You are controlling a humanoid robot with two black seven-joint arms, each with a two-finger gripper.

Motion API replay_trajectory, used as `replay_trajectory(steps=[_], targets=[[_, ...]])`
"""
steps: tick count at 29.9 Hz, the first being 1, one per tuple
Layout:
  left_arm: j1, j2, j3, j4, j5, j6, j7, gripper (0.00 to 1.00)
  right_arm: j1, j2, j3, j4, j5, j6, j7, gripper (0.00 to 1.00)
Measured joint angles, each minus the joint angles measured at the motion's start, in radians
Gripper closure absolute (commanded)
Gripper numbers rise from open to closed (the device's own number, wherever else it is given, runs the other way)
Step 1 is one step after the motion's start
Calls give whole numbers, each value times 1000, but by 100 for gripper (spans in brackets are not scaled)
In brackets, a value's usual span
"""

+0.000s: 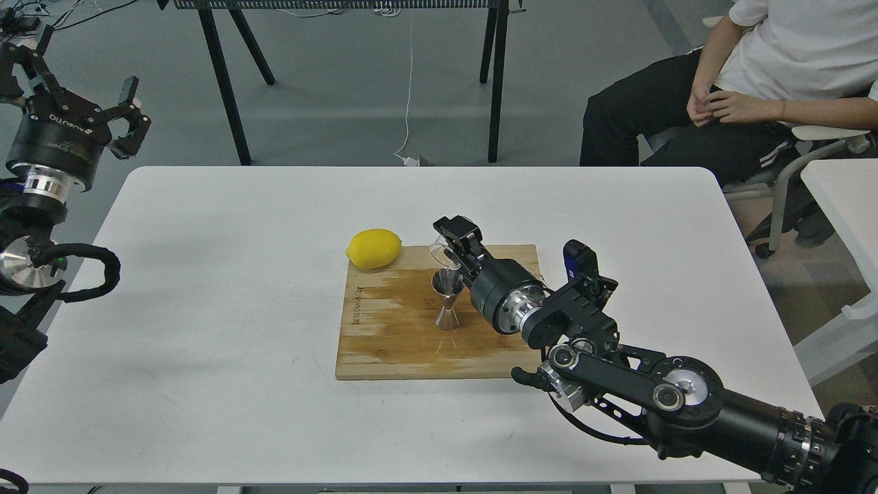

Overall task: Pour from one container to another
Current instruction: 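Tilt the clear glass with the right gripper to pour into the jigger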

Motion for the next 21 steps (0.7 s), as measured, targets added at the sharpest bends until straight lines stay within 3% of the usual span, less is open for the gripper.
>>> replay_trajectory(steps=[21], targets=[[5,7,-2,0,-2,0,0,0,10,-42,-55,-2,-122,-2,0,76]])
